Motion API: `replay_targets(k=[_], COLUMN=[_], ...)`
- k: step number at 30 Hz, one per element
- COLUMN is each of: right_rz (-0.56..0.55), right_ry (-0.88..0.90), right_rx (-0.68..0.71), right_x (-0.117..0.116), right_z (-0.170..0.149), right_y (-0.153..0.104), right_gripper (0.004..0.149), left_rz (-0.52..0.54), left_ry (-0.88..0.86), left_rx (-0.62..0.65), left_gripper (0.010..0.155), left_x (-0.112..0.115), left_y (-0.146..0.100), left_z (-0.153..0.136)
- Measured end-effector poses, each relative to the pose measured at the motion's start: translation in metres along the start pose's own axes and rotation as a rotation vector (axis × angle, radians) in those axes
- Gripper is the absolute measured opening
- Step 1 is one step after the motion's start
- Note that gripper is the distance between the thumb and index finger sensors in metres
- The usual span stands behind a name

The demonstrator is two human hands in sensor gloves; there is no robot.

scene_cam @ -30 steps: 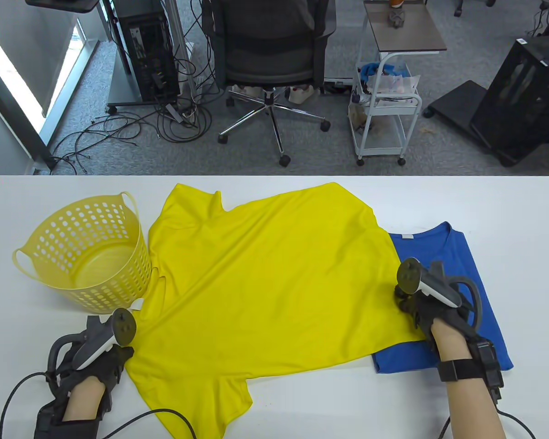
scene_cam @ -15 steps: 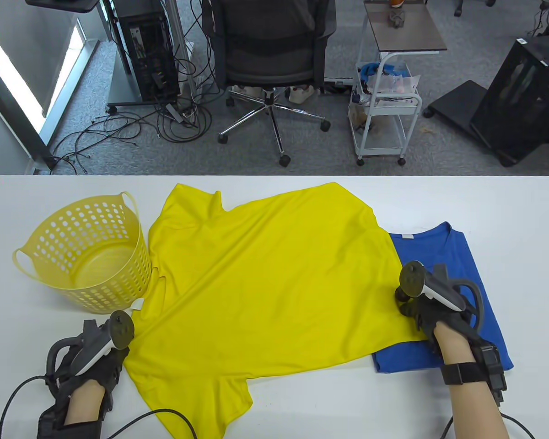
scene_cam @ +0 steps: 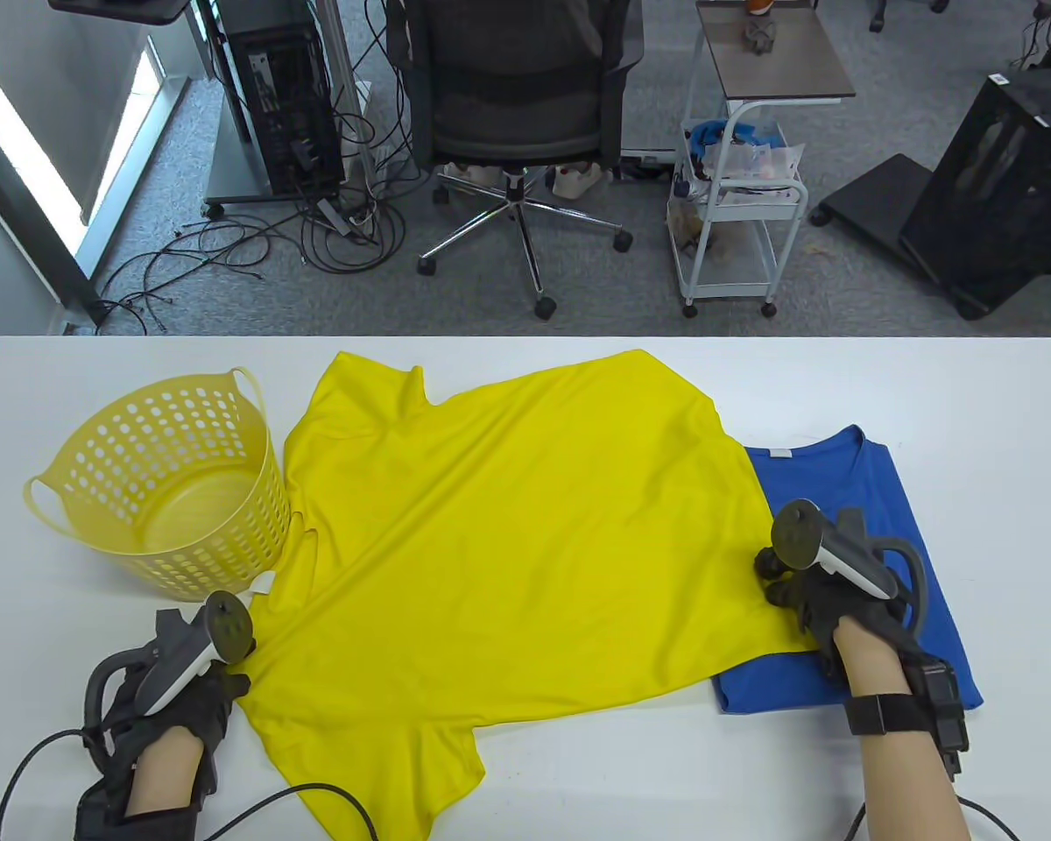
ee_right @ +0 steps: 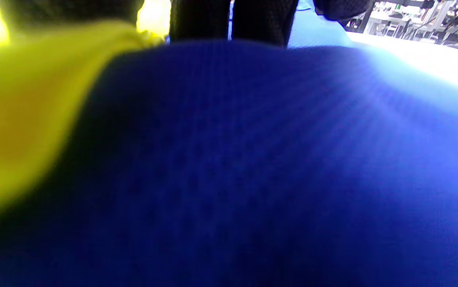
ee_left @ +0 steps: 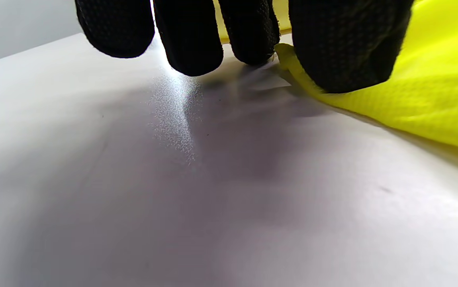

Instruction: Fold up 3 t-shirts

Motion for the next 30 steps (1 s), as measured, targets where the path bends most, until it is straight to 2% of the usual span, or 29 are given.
replay_targets(k=[8, 15, 17, 19, 21, 26, 30], right_rz=[-0.083, -0.145, -0.146, -0.105, -0.117, -0.077, -0.066], right_ry=[-0.073, -0.124, -0.125, -0.051, -0.016, 0.029, 0.015], right_rx=[0.054, 0.078, 0.065, 0.062, 0.054, 0.016, 0.006], right_x=[-0.004, -0.002, 0.001, 0.006, 0.008, 0.003, 0.002], right_z=[0.01, 0.015, 0.011, 0.005, 0.0, -0.015, -0.015], right_y=[-0.009, -0.014, -0.014, -0.013, -0.013, -0.011, -0.01], right_gripper=[0.038, 0.038, 0.04, 0.041, 0.041, 0.041, 0.041], left_rz=[0.052, 0.042, 0.041, 0.028, 0.026, 0.046, 0.06], left_ry=[-0.01, -0.056, -0.057, -0.056, -0.046, 0.044, 0.041], left_rx=[-0.039, -0.052, -0.052, -0.049, -0.039, -0.001, -0.002], left_gripper=[0.049, 0.047, 0.045, 0.043, 0.043, 0.044, 0.045], left_x=[0.0, 0.002, 0.002, 0.002, 0.003, 0.004, 0.003], left_y=[-0.002, 0.001, 0.002, 0.002, 0.003, 0.003, 0.003], left_z=[0.003, -0.004, -0.004, -0.004, -0.003, 0.003, 0.001])
Point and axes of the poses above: the tracker on the back of each hand, its own z axis roughly to the thumb side, its own y axis roughly from the wrist to the fingertips, x = y × z, the point moved 2 cm from there along y, roughly from the wrist to the fingertips, and after that the axes turned 4 degrees about -x, right-handed, at the moved point
